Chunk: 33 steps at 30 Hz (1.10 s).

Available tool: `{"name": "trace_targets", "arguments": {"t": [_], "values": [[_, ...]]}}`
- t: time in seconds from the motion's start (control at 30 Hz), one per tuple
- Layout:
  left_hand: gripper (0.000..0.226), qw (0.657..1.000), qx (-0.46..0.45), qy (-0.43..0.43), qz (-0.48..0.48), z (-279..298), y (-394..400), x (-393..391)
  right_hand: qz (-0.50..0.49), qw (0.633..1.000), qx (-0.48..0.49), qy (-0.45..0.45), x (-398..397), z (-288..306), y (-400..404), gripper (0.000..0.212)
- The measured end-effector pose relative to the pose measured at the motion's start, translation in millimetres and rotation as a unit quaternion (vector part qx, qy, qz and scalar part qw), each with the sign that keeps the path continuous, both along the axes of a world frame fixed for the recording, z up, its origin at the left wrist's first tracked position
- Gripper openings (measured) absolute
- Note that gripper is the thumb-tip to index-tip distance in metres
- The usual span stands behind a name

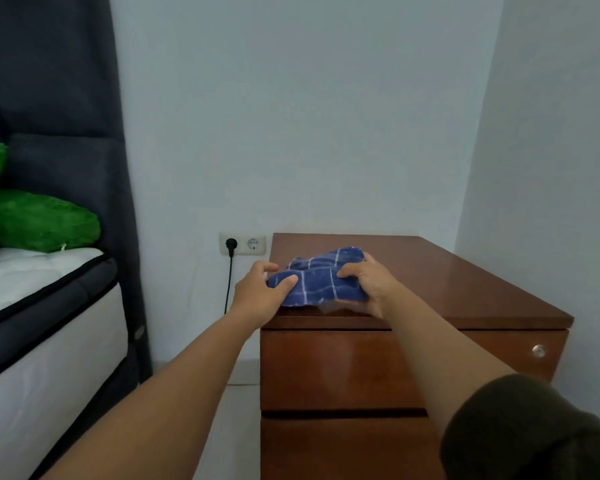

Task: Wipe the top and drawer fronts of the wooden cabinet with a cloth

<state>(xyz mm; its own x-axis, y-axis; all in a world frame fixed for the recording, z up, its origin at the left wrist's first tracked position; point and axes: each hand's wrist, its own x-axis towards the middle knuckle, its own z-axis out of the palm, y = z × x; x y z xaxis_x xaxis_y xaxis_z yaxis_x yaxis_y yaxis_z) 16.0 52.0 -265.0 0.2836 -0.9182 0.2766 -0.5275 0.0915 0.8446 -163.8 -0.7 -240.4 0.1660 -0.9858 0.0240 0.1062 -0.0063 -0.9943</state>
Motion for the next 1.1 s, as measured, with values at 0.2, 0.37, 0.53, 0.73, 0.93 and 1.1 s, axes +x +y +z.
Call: {"name": "trace_targets", "arguments": {"t": [0.2,0.37,0.53,0.73,0.93,1.1], "values": [[0.034,0.993,-0.028,-0.103,0.057,3,-14,-4,-0.082,0.931,-0.146,0.325,5,-1,-15,0.063],[0.042,0.970,-0.008,-0.244,-0.014,7,-29,-3,-0.051,0.839,-0.246,0.482,12,3,-17,0.049],[0.049,0.938,0.101,-0.319,-0.092,10,-29,-2,0.051,0.748,-0.198,0.632,20,-12,-8,0.047],[0.051,0.930,0.108,-0.342,-0.083,12,-28,-4,0.016,0.742,-0.189,0.643,20,-17,12,0.049],[0.051,0.954,0.052,-0.293,-0.034,5,-22,-1,0.014,0.756,-0.171,0.631,18,-13,15,0.053],[0.050,0.965,-0.091,-0.247,0.001,6,7,-10,-0.074,0.791,-0.224,0.565,-3,-14,37,0.051]]}}
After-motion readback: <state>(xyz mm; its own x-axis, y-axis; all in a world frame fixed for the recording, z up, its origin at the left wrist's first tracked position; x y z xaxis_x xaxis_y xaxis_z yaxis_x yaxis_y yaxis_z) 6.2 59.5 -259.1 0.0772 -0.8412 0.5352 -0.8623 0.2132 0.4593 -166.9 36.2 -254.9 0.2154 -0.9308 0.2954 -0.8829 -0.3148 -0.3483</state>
